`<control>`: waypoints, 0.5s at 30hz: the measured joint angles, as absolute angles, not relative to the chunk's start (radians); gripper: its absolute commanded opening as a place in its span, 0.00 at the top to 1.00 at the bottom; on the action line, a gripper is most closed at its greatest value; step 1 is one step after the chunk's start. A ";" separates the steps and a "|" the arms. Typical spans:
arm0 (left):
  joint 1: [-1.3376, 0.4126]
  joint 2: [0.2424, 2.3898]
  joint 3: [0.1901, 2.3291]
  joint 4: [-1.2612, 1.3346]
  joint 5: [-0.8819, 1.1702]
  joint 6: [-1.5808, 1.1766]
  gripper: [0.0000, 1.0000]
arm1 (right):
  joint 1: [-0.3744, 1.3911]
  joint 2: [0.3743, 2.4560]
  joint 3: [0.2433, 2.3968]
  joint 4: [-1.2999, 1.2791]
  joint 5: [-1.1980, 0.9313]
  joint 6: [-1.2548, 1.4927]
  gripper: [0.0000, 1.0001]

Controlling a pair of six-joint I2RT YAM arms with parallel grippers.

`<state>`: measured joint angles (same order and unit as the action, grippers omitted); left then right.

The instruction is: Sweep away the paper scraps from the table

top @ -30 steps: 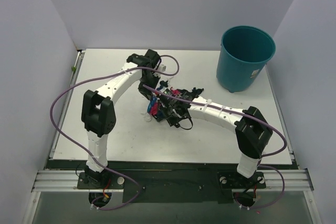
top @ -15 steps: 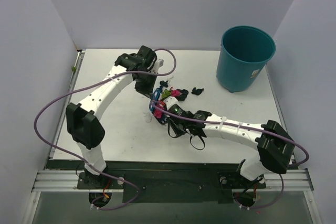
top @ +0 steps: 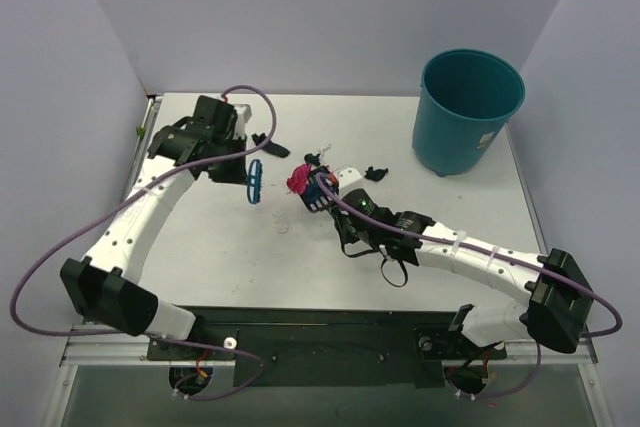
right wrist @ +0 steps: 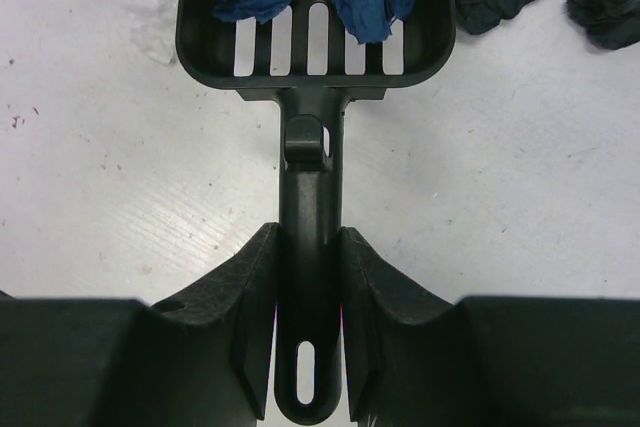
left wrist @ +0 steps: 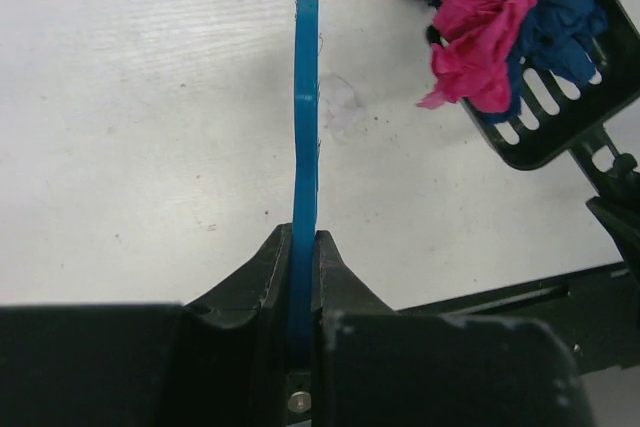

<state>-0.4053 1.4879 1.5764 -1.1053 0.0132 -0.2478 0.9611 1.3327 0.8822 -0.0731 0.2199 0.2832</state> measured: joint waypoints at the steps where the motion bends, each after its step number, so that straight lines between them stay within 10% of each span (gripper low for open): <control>1: -0.384 1.461 1.557 -1.093 0.015 -0.252 1.00 | 0.953 1.324 0.882 -0.072 0.220 0.287 1.00; 15: -0.341 1.260 1.275 -0.904 0.066 -0.250 1.00 | 0.881 1.178 0.933 -0.182 0.239 0.310 1.00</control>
